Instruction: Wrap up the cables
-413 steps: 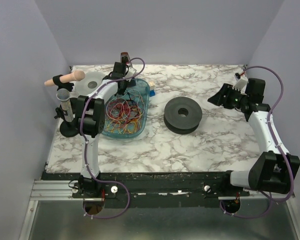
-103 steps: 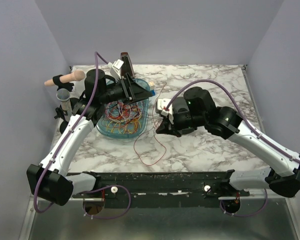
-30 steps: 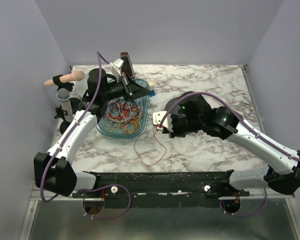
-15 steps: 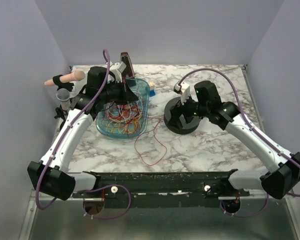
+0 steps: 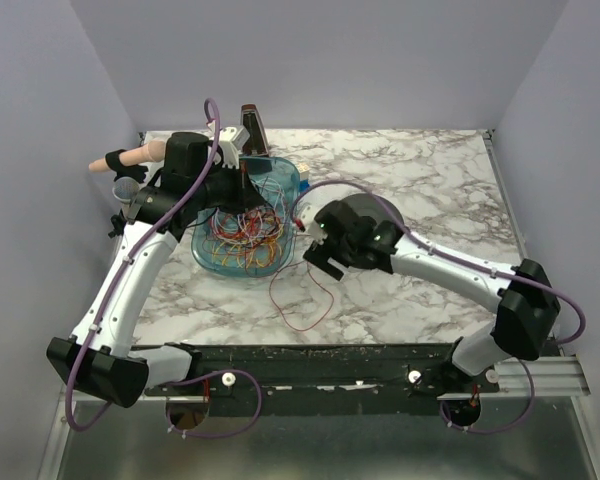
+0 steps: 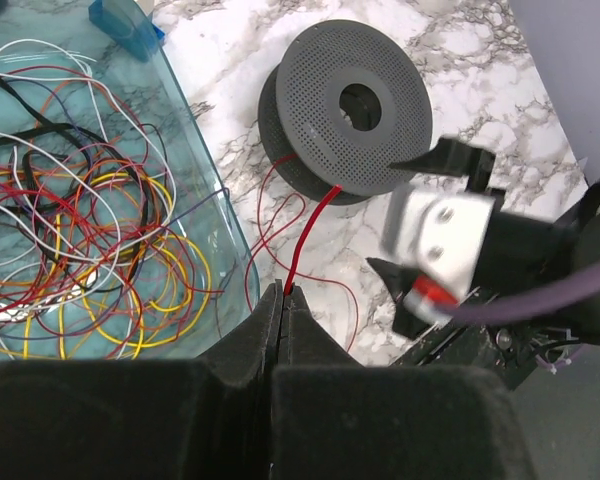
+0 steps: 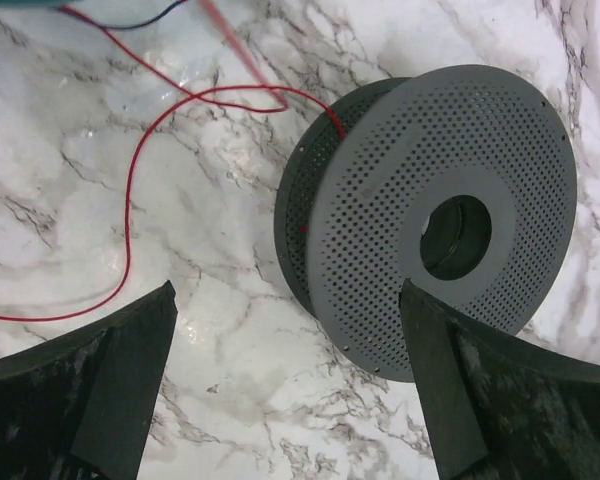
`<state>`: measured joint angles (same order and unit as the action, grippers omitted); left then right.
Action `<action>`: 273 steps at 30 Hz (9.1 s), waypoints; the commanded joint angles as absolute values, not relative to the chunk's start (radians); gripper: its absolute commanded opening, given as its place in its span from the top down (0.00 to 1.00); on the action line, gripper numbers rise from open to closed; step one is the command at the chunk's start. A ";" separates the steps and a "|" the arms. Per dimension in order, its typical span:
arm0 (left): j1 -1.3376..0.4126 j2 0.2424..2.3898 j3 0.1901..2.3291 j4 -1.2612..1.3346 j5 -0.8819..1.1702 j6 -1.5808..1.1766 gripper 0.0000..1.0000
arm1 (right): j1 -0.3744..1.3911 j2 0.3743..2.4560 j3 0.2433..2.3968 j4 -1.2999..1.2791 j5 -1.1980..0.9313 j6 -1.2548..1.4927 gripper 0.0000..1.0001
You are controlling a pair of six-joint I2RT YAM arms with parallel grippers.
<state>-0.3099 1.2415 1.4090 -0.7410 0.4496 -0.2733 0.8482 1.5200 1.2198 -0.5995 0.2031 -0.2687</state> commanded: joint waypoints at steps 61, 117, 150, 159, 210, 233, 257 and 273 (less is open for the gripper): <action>-0.656 1.520 1.693 -0.744 0.325 -0.354 1.00 | 0.663 1.358 1.092 -0.517 0.701 0.941 0.99; -0.690 1.641 1.632 -0.644 0.242 -0.460 1.00 | 0.770 1.226 1.235 -0.467 0.531 0.640 0.25; -0.680 1.646 1.689 -0.640 0.270 -0.479 1.00 | 0.502 1.318 1.189 -0.166 -0.149 0.727 0.45; -0.667 1.655 1.675 -0.646 0.227 -0.456 1.00 | 0.440 1.432 1.449 -0.501 0.211 0.456 0.29; -0.681 1.720 1.634 -0.571 0.213 -0.459 1.00 | 0.715 1.467 1.246 -0.580 0.595 0.842 0.99; -0.695 1.710 1.592 -0.542 0.114 -0.411 1.00 | 0.775 1.546 1.279 -0.566 0.620 0.910 0.76; -0.658 1.710 1.647 -0.587 0.173 -0.434 1.00 | 0.776 1.364 1.252 -0.460 0.540 0.683 0.51; -0.637 1.555 1.605 -0.655 0.370 -0.468 1.00 | 0.597 1.199 1.183 -0.195 -0.175 0.630 0.34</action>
